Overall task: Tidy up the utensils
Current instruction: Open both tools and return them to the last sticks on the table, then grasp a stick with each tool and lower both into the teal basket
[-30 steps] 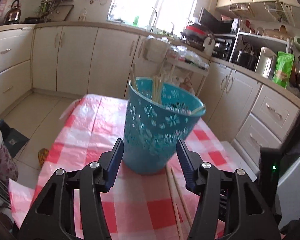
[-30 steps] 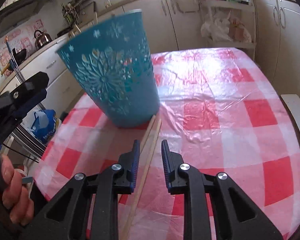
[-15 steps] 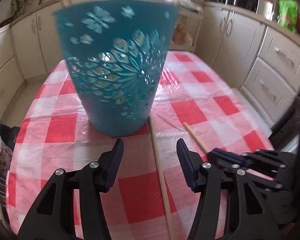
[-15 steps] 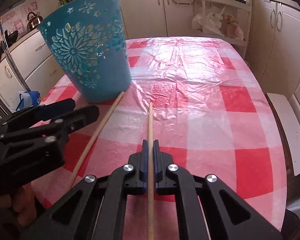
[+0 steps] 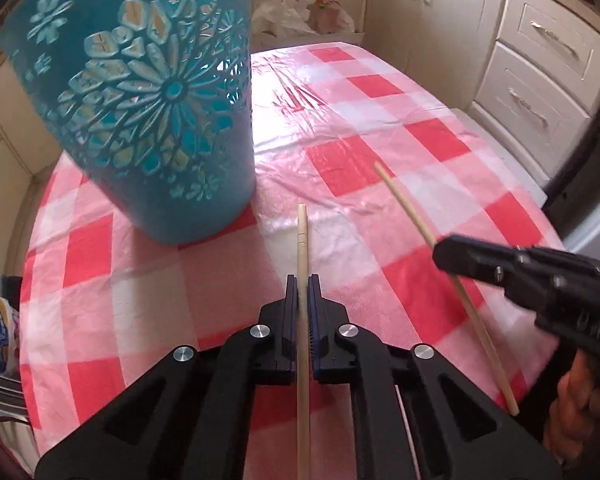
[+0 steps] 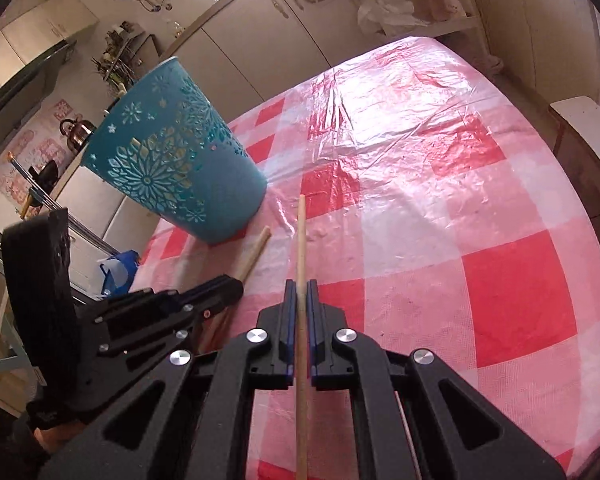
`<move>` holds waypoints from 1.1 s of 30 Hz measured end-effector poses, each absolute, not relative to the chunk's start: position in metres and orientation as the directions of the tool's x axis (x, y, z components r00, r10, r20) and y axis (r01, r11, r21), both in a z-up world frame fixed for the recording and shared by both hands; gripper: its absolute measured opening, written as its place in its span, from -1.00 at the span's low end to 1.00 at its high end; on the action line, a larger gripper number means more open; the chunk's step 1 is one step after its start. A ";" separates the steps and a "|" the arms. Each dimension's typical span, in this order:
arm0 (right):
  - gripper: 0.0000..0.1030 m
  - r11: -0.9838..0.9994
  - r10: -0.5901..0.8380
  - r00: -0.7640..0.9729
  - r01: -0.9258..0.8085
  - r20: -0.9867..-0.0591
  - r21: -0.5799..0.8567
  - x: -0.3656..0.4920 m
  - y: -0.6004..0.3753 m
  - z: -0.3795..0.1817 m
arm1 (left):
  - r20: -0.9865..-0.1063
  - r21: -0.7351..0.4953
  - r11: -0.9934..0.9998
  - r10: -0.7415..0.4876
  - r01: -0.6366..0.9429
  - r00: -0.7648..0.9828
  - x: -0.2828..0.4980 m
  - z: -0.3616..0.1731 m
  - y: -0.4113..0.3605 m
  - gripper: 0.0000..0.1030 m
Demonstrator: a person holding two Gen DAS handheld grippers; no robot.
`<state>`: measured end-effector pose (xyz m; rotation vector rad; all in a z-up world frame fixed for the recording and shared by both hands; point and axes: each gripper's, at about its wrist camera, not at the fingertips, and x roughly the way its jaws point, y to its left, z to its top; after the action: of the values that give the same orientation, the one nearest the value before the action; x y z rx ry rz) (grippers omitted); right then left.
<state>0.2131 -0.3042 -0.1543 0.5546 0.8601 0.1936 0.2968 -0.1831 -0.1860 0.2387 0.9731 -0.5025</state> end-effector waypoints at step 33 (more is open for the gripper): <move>-0.88 0.937 0.247 0.947 -0.179 -0.206 0.300 0.314 -0.223 0.056 | -0.148 -0.287 0.855 -0.485 0.432 0.862 0.373 0.037 -0.079 -0.91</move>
<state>0.3137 -0.2228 0.0556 0.2825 0.2438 0.2198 0.3732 -0.0793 0.0368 -0.2495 0.2192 -0.4864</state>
